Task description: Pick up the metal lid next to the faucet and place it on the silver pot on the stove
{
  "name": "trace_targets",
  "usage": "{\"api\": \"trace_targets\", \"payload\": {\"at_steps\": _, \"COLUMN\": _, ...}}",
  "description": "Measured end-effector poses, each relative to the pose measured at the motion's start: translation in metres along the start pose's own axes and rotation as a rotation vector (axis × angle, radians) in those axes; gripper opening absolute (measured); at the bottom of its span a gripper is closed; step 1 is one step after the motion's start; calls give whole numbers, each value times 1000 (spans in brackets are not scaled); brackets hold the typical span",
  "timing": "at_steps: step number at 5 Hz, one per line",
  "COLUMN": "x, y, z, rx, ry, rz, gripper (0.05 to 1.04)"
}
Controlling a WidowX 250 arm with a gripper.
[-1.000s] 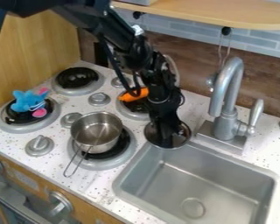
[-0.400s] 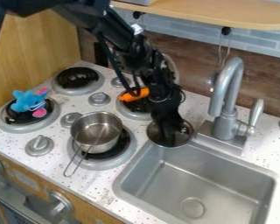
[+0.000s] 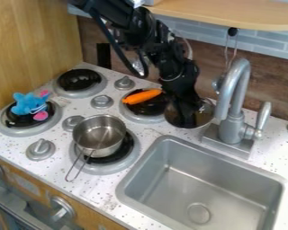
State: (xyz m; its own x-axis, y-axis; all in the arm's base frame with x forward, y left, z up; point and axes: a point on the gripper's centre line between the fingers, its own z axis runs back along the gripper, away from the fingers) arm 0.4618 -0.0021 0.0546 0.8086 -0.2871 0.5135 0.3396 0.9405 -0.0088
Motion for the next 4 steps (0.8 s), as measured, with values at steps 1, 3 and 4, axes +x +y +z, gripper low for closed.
{"api": "trace_targets", "payload": {"at_steps": 1, "x": 4, "y": 17, "z": 22, "rx": 26, "ry": -43, "rz": 29, "gripper": 313}}
{"api": "trace_targets", "payload": {"at_steps": 3, "x": -21, "y": 43, "z": 62, "rx": 117, "ry": -119, "rz": 39, "gripper": 313}}
{"api": "trace_targets", "payload": {"at_steps": 4, "x": -45, "y": 82, "z": 81, "rx": 258, "ry": -131, "rz": 81, "gripper": 313}}
